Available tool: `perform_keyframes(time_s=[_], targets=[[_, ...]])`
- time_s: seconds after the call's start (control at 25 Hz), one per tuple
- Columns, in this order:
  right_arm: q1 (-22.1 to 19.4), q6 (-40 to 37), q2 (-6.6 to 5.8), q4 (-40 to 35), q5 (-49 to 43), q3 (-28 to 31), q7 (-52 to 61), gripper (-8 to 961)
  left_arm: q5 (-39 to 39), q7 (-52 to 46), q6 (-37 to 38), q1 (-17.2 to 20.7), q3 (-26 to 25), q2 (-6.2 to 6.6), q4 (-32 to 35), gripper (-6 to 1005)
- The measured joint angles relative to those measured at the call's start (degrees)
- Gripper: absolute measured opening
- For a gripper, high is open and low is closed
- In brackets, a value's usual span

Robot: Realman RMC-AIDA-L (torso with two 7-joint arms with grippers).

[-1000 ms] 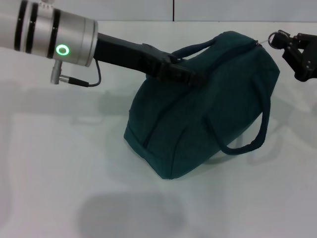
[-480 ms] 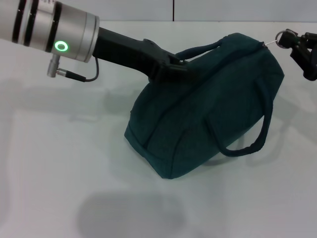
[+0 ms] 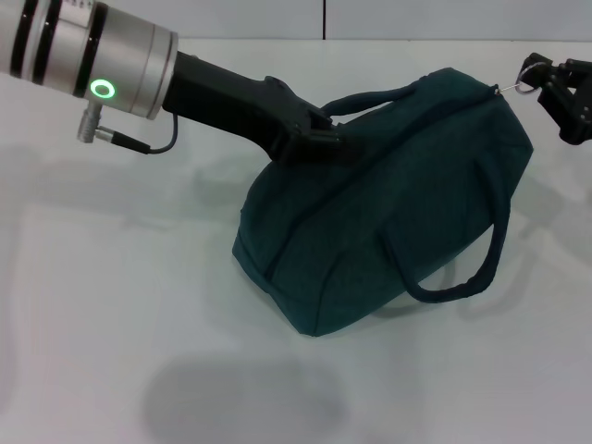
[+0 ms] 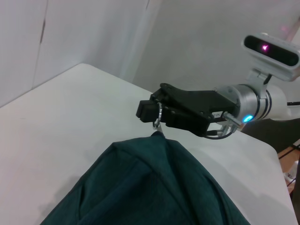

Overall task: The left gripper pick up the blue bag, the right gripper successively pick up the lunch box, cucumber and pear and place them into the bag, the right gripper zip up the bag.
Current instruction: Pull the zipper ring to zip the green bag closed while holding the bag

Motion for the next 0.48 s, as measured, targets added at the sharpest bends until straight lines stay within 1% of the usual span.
perform_keyframes(time_s=[0.2, 0.32, 0.48], targets=[[0.04, 0.15, 0.06, -0.08, -0.01, -0.08, -0.27, 12, -0.07, 0.81, 0.93, -0.15, -0.03, 0.43, 0.0, 107], [0.12, 1.81, 0.18, 0.24, -0.16, -0.13, -1.22, 12, -0.37, 1.8, 1.93, -0.29, -0.2, 0.7, 0.0, 106], [0.21, 4.55, 1.25, 0.3, -1.17, -0.18, -3.97, 13, -0.45, 2.84, 3.12, -0.37, -0.01, 1.07, 0.0, 105]])
